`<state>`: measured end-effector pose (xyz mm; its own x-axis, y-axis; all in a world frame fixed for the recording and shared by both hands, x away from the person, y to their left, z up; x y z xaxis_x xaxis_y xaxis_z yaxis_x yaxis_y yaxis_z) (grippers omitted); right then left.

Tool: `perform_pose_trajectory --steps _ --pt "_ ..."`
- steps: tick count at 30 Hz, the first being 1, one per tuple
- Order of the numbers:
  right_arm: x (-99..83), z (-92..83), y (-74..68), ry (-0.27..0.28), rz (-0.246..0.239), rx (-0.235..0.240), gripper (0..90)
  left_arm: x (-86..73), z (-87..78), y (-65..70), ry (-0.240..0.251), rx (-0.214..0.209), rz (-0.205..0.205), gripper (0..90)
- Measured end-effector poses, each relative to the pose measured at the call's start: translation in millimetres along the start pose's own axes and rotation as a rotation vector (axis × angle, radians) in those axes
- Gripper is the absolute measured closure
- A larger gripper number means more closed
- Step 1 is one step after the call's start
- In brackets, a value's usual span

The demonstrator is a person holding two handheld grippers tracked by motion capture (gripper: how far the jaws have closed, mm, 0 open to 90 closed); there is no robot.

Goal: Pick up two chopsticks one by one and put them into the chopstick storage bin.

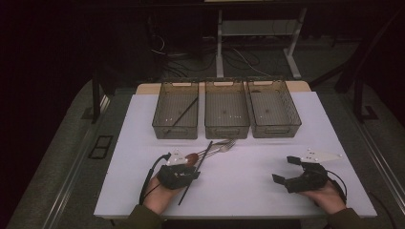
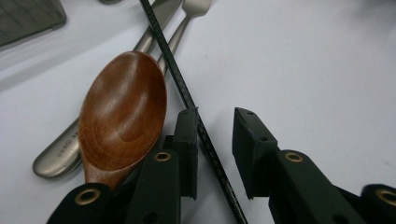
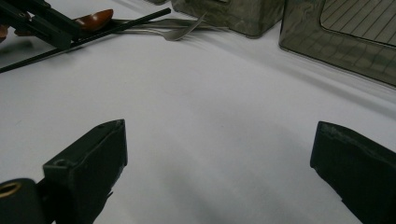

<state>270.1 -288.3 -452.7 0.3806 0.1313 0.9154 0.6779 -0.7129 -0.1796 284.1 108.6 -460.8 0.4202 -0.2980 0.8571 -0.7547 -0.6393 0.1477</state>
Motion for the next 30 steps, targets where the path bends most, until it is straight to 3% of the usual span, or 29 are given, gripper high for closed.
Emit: perform_pose_trajectory --steps 30 --pt "-0.2 0.3 -0.1 -0.002 -0.003 0.001 3.3 -1.4 4.0 -1.0 -0.024 0.020 -0.003 84.7"
Point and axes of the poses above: each handheld gripper's, and its own axes: z roughly forward along the jaws, x roughly out of its top, y roughly to its right, the point moved 2 cm from there along z, roughly forward along the jaws, and after that the axes turned 13 degrees about y, right-handed, at the moved point
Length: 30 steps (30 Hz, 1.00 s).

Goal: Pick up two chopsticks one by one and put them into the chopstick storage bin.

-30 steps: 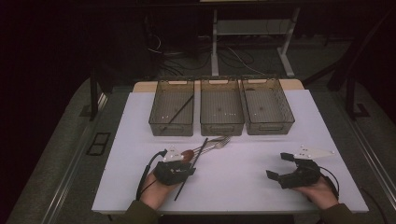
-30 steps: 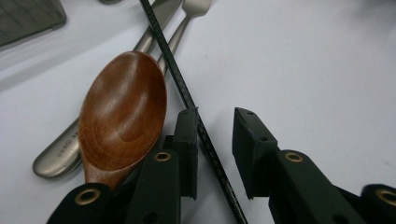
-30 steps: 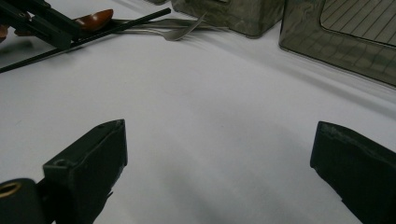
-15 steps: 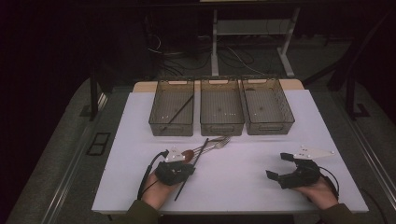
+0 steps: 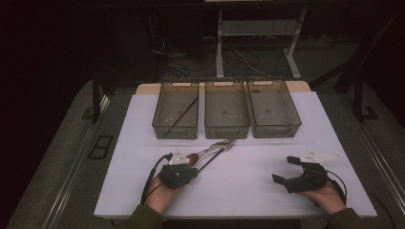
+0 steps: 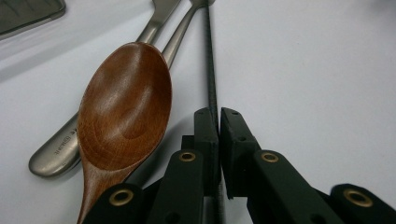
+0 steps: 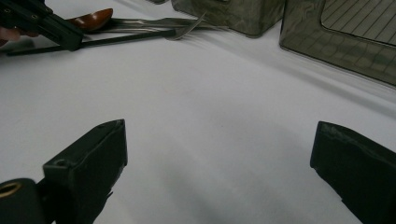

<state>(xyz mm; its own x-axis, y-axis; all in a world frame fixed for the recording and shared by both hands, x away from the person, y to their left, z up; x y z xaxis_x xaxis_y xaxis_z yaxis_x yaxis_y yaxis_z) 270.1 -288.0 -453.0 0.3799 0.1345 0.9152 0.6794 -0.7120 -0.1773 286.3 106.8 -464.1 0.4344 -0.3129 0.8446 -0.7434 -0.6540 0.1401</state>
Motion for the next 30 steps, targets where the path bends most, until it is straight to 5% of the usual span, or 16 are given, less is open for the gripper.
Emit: perform_pose_trajectory --steps 15,30 --pt "0.1 -0.2 0.0 0.000 0.001 0.000 3.3 3.5 -1.6 1.7 0.004 -0.032 0.011 85.1" --pt "-0.7 1.9 -3.1 0.005 0.001 0.012 3.3 13.7 -13.1 0.3 0.068 -0.090 0.021 85.1"
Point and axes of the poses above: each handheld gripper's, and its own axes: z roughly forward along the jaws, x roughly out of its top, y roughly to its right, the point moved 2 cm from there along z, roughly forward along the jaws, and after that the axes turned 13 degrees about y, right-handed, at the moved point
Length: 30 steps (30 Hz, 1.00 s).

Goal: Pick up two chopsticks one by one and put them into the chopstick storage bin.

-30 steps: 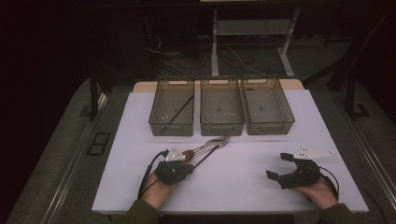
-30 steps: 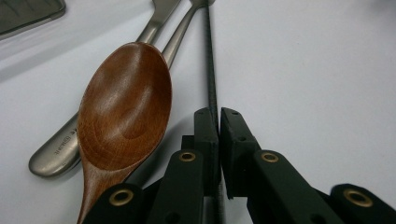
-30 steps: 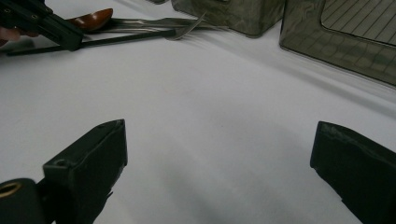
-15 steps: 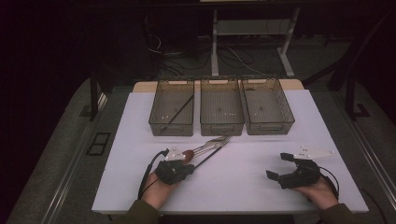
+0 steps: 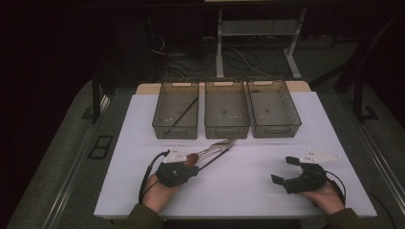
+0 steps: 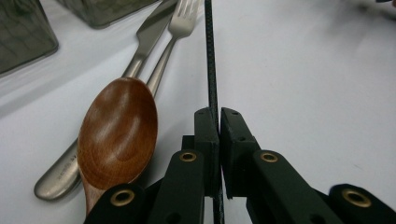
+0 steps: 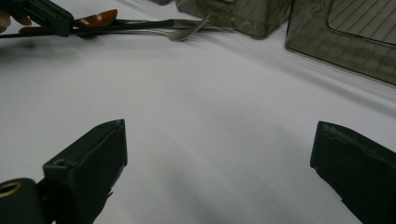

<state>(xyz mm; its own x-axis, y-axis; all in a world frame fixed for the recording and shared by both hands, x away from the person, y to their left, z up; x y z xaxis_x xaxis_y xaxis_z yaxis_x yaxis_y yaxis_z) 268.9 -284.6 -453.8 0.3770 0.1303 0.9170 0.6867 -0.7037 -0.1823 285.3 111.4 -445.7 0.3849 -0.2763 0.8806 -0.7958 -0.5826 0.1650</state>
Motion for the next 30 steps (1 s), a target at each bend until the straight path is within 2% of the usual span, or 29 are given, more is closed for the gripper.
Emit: perform_pose_trajectory --steps 5,14,22,30 --pt "-0.7 2.3 -2.1 -0.001 -0.007 0.011 3.3 4.4 -5.0 0.7 0.017 -0.032 0.015 85.1" --pt "4.2 6.7 0.0 0.012 -0.049 0.029 3.3 9.9 -10.0 0.7 0.034 -0.073 0.021 85.1" --pt "3.8 5.6 -0.8 0.011 -0.048 0.030 3.3 17.1 -13.7 1.5 0.051 -0.111 0.025 85.0" --pt "3.2 6.1 -1.7 0.009 -0.046 0.030 3.3 28.4 -12.5 -1.9 0.057 -0.122 0.043 85.1"
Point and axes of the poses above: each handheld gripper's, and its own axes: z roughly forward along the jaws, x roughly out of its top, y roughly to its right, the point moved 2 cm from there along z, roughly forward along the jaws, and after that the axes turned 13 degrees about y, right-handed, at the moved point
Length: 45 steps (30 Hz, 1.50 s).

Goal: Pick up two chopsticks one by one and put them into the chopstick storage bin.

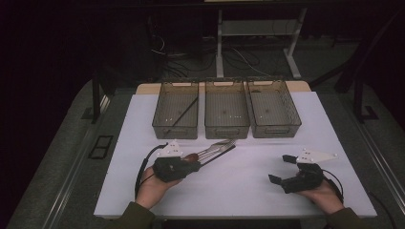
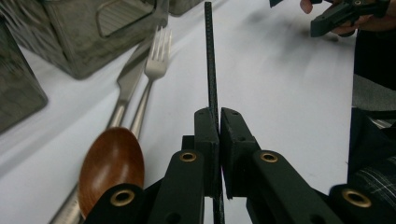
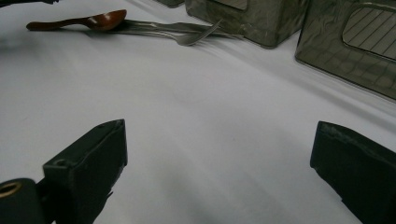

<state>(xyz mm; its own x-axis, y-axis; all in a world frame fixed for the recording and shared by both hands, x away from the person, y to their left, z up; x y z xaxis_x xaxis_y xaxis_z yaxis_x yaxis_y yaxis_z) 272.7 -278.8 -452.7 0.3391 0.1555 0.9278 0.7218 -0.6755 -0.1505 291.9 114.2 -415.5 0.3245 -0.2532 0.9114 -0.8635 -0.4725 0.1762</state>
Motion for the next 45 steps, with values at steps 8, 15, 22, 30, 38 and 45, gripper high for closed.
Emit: perform_pose_trajectory --steps 8,15,22,30,38,45 --pt "0.0 -0.4 -0.3 0.002 0.002 -0.001 3.3 9.2 4.2 -11.1 0.002 -0.004 -0.012 85.0" --pt "0.0 -0.8 0.4 0.004 0.004 -0.005 3.3 26.0 1.6 -25.4 0.010 0.010 -0.014 85.1" --pt "0.1 -0.9 0.3 0.005 0.007 -0.010 3.3 45.1 -1.5 -38.3 0.035 0.024 -0.017 85.1" --pt "0.2 -1.1 0.3 0.004 0.009 -0.011 3.3 62.1 -0.8 -53.7 0.031 0.051 -0.025 85.4" --pt "0.1 -1.4 0.4 0.003 0.014 -0.013 3.3 72.6 1.3 -71.6 0.030 0.091 -0.038 85.4" --pt "0.2 -1.6 1.5 0.006 0.011 -0.017 3.3 79.6 0.9 -87.1 0.029 0.135 -0.040 85.4"
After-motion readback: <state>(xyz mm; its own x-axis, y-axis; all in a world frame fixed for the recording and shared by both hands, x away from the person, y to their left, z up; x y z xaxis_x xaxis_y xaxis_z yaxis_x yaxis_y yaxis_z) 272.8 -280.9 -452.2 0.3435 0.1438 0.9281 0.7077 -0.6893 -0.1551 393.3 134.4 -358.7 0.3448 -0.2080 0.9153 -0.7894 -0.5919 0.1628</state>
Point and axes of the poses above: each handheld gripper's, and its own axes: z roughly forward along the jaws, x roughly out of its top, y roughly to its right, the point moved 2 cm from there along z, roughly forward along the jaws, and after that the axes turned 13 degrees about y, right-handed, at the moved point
